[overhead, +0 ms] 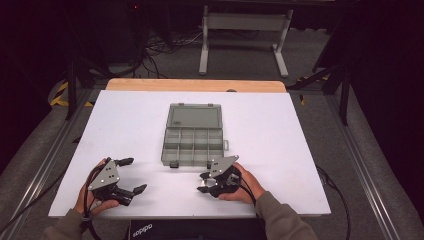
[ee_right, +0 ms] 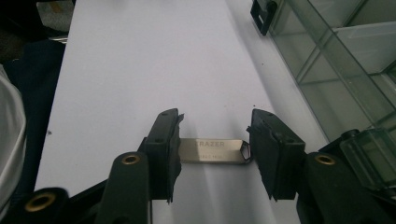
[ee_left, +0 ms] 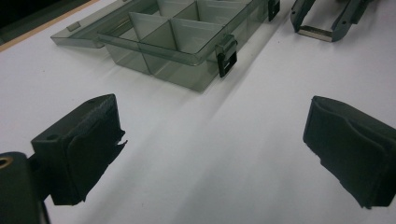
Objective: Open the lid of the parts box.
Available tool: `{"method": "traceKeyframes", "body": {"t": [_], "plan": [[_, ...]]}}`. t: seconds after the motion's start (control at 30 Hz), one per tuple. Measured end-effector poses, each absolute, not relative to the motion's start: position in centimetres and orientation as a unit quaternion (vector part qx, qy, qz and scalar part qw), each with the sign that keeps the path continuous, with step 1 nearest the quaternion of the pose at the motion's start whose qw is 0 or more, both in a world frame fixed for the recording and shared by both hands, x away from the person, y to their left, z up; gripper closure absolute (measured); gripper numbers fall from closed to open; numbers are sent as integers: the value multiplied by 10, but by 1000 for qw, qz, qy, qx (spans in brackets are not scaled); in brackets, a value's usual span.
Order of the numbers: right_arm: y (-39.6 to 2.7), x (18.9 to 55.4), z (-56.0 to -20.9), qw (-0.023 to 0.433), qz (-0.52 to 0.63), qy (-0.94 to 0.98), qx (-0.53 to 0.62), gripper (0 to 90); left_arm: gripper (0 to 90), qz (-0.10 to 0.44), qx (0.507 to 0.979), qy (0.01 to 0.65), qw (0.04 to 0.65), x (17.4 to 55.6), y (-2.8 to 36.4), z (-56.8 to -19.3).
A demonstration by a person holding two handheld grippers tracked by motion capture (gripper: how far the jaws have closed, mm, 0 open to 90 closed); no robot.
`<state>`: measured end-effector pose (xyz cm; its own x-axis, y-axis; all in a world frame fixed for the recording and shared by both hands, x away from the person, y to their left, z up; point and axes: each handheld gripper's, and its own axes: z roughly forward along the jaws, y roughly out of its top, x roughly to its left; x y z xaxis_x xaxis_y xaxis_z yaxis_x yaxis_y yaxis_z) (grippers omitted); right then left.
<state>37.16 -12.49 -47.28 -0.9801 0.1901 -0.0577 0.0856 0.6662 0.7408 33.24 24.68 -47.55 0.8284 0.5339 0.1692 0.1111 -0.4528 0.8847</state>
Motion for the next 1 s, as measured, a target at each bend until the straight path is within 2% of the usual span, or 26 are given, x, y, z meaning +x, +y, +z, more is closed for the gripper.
{"method": "traceKeyframes", "body": {"t": [1.0], "plan": [[-129,359,-462,107,422,897,82,544,53,218,821,193,492,335,248,-475]]}}
